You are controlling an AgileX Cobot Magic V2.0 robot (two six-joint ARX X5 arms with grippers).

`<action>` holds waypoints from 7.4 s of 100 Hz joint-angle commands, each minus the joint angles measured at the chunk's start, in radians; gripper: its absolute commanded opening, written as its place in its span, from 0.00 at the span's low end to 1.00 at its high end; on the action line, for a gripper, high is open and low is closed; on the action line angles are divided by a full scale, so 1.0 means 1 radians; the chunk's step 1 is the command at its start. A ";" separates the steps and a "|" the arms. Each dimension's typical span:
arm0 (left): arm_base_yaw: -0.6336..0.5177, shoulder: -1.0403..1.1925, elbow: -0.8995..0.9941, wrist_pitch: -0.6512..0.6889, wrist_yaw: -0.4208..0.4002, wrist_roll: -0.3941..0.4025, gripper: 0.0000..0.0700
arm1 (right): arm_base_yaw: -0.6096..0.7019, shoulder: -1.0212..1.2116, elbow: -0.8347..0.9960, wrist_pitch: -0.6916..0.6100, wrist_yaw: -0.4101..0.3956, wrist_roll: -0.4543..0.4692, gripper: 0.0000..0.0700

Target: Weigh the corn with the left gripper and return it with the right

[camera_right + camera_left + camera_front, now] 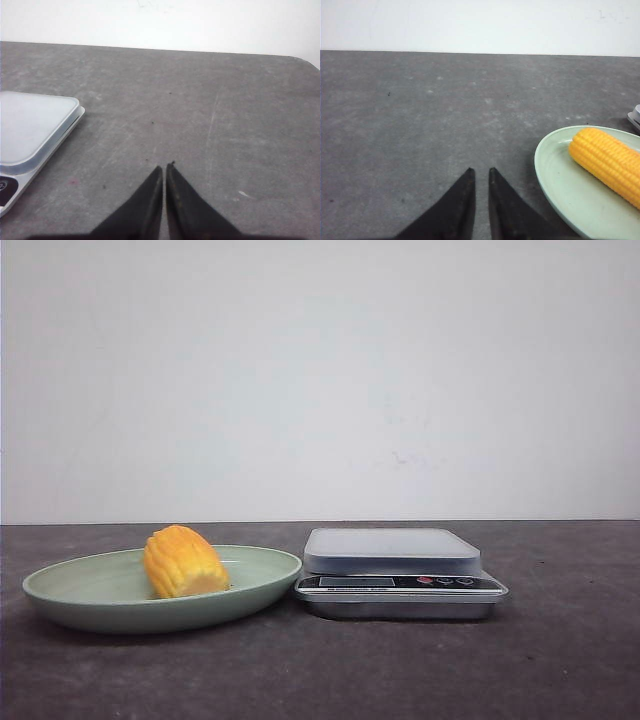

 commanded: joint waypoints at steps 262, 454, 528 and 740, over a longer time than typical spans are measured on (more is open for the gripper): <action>0.001 0.116 0.452 -0.024 0.442 -0.951 0.02 | 0.002 0.218 0.608 -0.176 -0.335 0.177 0.01; -0.317 1.145 0.863 -0.442 0.188 -0.453 0.68 | 0.097 0.562 1.100 -0.680 -0.278 0.118 1.00; -0.547 1.605 0.874 -0.266 0.063 -0.555 0.56 | 0.097 0.562 1.100 -0.753 -0.230 0.117 0.98; -0.708 1.977 1.389 -0.235 0.232 -0.813 0.03 | 0.164 0.546 0.980 -0.775 -0.182 0.122 0.98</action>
